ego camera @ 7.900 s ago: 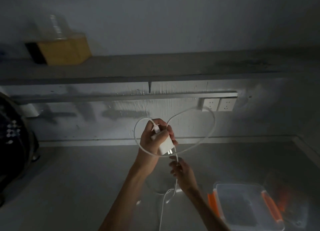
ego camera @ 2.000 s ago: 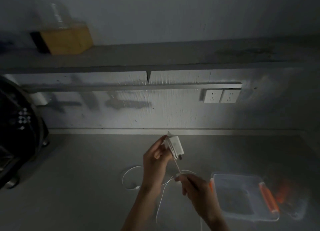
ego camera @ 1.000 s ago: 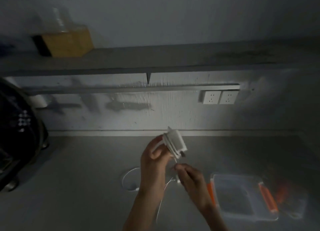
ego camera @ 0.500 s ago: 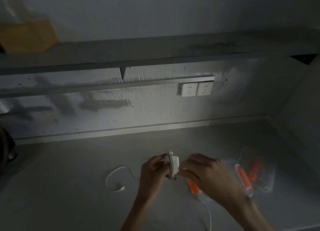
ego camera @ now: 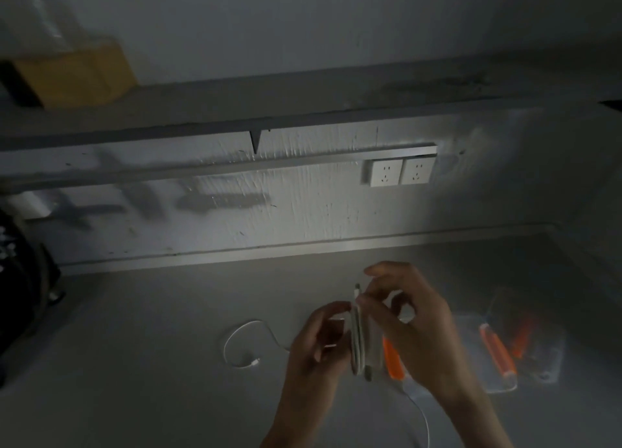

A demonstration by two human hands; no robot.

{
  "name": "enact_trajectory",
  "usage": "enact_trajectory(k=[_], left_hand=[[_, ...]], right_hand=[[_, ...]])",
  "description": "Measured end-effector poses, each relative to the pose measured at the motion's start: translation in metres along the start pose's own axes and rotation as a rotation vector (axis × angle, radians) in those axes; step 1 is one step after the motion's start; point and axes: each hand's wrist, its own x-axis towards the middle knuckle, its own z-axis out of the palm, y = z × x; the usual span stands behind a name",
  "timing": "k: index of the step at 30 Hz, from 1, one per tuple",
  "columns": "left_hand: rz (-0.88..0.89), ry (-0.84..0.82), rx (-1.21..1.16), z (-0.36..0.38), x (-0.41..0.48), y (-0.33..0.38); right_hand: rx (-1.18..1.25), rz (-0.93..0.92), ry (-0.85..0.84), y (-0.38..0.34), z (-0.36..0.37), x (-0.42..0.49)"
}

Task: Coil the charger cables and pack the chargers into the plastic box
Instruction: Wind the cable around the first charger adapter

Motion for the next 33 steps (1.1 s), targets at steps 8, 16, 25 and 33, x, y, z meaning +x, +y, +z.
enact_trajectory(k=[8, 16, 25, 33], left_hand=[[-0.077, 0.225, -0.264, 0.005, 0.019, -0.013], [-0.070, 0.357, -0.171, 0.009, 0.032, -0.023], [0.029, 0.429, -0.201, 0.000, 0.047, -0.003], [0.054, 0.326, -0.249, 0.006, 0.048, 0.002]], right_hand=[[-0.280, -0.012, 0.134, 0.007, 0.036, -0.012], [-0.578, -0.067, 0.108, 0.008, 0.037, -0.019], [-0.363, 0.050, 0.136, -0.006, 0.049, -0.014], [-0.341, -0.021, 0.295, -0.001, 0.027, 0.000]])
